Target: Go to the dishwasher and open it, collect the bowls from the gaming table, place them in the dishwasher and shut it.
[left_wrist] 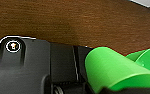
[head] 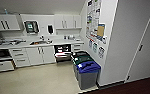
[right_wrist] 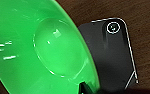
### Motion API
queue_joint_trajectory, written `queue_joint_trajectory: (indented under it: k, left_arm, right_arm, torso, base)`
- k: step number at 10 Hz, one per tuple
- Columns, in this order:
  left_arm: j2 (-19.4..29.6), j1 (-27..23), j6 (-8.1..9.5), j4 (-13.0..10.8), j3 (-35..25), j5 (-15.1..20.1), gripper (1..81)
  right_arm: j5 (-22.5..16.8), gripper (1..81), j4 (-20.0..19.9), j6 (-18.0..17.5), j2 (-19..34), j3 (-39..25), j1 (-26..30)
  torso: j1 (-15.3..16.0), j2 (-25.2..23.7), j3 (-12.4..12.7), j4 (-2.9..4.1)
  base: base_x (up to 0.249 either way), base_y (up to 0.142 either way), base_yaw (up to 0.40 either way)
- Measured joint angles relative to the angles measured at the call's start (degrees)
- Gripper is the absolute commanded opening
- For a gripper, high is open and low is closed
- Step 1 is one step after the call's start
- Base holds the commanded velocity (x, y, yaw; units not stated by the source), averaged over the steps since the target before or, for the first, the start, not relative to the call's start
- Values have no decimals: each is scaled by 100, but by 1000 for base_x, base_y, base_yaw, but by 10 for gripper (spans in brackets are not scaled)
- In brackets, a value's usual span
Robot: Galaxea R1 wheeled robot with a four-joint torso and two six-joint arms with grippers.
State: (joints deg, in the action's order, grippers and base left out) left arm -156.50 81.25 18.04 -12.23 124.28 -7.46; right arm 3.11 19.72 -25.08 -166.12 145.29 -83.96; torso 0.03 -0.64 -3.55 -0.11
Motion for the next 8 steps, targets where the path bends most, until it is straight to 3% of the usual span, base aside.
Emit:
queue_joint_trajectory:
  k: [3,8]
  left_arm:
    - [0,20,1,0,0,11,10]
    - [16,15,1,0,2,-4,10]
  right_arm:
    - [0,10,6,0,2,0,-16]
    - [9,10,9,0,-1,0,-11]
  torso:
    - [-3,0,0,0]
    - [-2,0,0,0]
  base:
    - [112,0,0]
    - [112,64,0]
